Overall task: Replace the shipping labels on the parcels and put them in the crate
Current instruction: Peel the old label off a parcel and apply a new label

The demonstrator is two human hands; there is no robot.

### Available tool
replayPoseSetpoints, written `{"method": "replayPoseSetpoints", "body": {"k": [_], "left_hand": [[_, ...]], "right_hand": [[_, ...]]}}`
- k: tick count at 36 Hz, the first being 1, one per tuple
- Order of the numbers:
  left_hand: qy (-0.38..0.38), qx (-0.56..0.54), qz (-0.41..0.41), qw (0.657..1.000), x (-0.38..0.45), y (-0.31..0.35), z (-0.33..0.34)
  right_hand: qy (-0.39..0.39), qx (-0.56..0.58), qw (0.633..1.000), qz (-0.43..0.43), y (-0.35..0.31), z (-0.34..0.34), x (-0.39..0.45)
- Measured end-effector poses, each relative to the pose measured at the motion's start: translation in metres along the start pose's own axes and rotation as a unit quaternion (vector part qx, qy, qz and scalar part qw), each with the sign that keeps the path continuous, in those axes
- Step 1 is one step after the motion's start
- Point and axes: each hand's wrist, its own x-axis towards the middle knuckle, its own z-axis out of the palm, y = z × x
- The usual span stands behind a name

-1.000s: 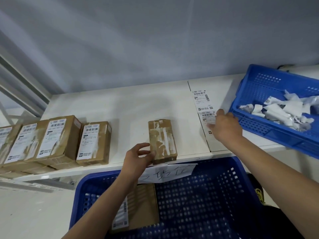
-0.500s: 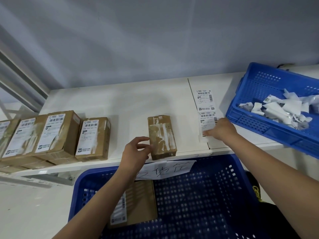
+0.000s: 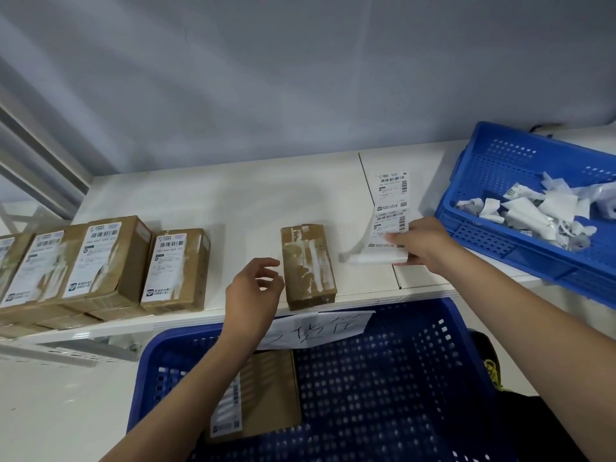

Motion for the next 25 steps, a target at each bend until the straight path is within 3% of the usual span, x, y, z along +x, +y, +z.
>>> {"method": "replayPoseSetpoints", "body": {"k": [6,14,19,25], "left_hand": [[0.009,0.0,0.084,0.996,-0.013,0.015,0.002],[-0.078,0.043,0.102,0.991,-0.021,0.053,0.024],[-0.124,0.045,0.076,0.988,0.003,0.088,0.066],[-0.139,-0.036,-0.028,0.989,0.012,0.098,0.11]], "right_hand": [[-0.084,0.001,0.996,-0.004,-0.007,0.0,-0.012],[-0.079,-0.006,0.996,-0.037,-0.014,-0.005,-0.021],[-0.048,-0.039,0.997,-0.053,-0.015,-0.011,-0.019],[-0.03,-0.035,0.998,-0.049,-0.019,-0.022,-0.019]]}}
